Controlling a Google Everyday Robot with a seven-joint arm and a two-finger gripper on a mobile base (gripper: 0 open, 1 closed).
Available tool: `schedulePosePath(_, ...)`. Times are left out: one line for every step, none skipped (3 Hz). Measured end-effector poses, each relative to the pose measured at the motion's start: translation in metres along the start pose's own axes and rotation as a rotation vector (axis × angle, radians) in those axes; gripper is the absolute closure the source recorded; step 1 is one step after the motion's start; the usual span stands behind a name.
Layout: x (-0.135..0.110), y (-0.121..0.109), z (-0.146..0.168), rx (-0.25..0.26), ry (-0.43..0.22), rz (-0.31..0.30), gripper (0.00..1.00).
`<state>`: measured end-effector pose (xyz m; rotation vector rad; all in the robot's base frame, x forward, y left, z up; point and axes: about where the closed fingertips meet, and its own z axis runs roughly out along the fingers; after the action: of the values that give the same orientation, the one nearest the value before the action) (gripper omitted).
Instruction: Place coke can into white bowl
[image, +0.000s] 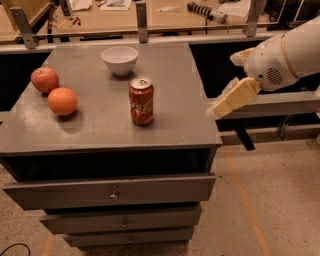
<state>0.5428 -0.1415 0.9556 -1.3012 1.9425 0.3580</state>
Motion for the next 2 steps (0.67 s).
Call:
schedulePosePath(-0.027,-0.005,0.038,-0.030,-0.169,-0.007,0.00)
schedulePosePath(-0.050,0.005,0.080,-0.072,-0.276,-0.057,0.00)
